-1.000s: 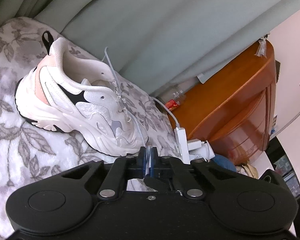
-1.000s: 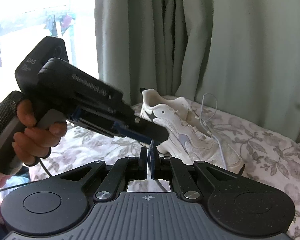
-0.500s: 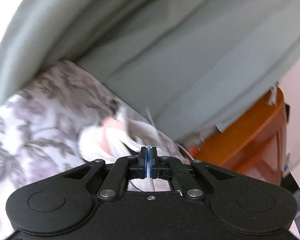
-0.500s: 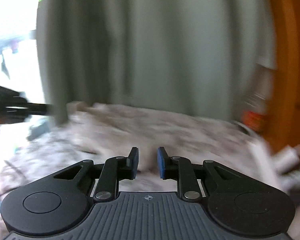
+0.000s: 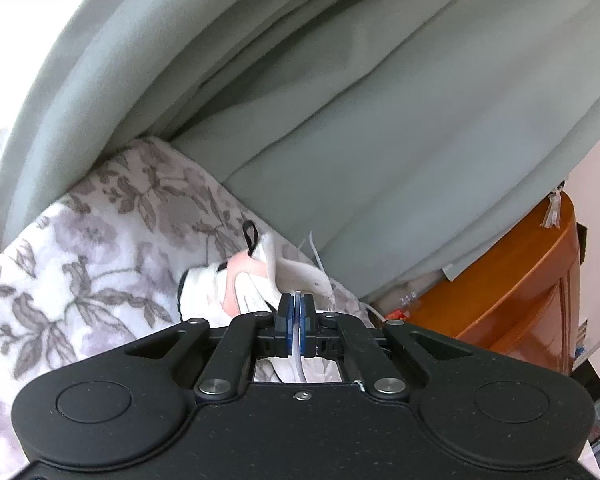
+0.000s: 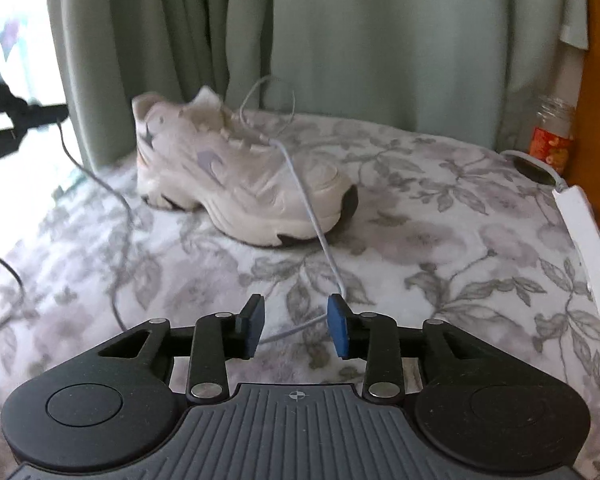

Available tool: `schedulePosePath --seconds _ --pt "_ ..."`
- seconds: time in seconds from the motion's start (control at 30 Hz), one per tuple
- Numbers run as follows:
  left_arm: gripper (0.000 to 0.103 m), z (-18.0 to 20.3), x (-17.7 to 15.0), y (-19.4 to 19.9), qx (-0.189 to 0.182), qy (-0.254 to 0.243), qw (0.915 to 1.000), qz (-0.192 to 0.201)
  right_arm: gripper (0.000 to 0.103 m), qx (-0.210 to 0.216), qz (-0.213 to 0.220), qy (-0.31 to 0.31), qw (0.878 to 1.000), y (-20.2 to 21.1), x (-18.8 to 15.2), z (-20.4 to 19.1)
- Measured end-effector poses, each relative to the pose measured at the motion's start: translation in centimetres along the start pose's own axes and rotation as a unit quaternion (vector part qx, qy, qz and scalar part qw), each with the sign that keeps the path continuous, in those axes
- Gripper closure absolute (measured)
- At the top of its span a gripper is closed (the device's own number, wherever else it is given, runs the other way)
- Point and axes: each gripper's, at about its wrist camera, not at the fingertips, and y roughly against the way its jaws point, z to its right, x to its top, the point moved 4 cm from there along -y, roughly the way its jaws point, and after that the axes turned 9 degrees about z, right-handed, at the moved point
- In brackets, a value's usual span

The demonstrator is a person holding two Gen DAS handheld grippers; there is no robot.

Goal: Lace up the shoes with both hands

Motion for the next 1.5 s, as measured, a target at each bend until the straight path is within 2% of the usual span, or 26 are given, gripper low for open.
schedulePosePath --seconds 0.13,0.4,0.5,0.53,0.57,0.77,0.93,1.0,1.1,1.17,1.23,1.3,1.37,1.5 --pt "0.103 -0.2 0.6 0.4 0.001 0.002 0.9999 0.013 0.071 -0.033 -0.018 0.023 0.999 -0.5 -0.4 -0.4" --pt "0.103 -0.8 1.2 0.8 0.005 0.007 0.9996 0.025 0.071 -0.037 -0.030 -0.024 0.999 -1.2 -0.2 0.5" --pt "0.103 -0.9 1.4 1.0 0.006 0.009 0.9996 0.027 0.085 -0.032 -0.031 -0.031 0.999 -1.4 -0.1 0.4" --pt "0.103 -1.0 1.4 1.0 0.006 0.009 0.9996 0.027 0.094 -0.030 -0.030 -0.034 0.999 -1.3 -0.2 0.4" --pt "0.103 -1.0 1.4 1.1 0.006 0.010 0.9996 0.026 0.099 -0.035 -0.027 -0.033 0.998 -1.2 -0.1 0.7" --pt "0.103 -1.0 0.9 0.7 0.000 0.015 0.9998 0.013 0.101 -0.089 -0.005 -0.021 0.996 -0.2 0.7 3.1" --pt "0.103 -0.5 -0.5 -0.5 -0.012 0.018 0.9996 -0.020 0.101 -0.134 0.012 -0.007 0.991 0.4 1.4 5.0" --pt "0.102 -0.2 -1.0 -0.9 -0.015 0.018 0.9992 -0.032 0.101 -0.139 0.012 0.003 0.990 0.2 1.7 5.3" --pt "0.099 0.1 -1.6 -1.4 -0.019 0.018 0.9987 -0.043 0.100 -0.131 0.015 0.011 0.991 0.2 1.7 4.9" --pt "0.097 0.2 -1.7 -1.5 -0.020 0.015 0.9986 -0.048 0.096 -0.127 0.028 0.018 0.991 0.8 1.9 4.3" --pt "0.096 0.3 -1.8 -1.6 -0.021 0.014 0.9984 -0.050 0.087 -0.120 0.040 0.028 0.992 1.6 2.2 3.6" --pt "0.093 0.4 -1.9 -1.7 -0.021 0.013 0.9984 -0.052 0.086 -0.104 0.051 0.039 0.993 2.4 2.6 2.7" --pt "0.090 0.3 -2.1 -1.9 -0.019 0.014 0.9983 -0.054 0.080 -0.072 0.058 0.047 0.995 3.0 3.0 1.4" --pt "0.089 0.4 -2.4 -2.0 -0.018 0.015 0.9979 -0.060 0.080 0.036 0.046 0.042 0.997 2.5 2.8 -2.1"
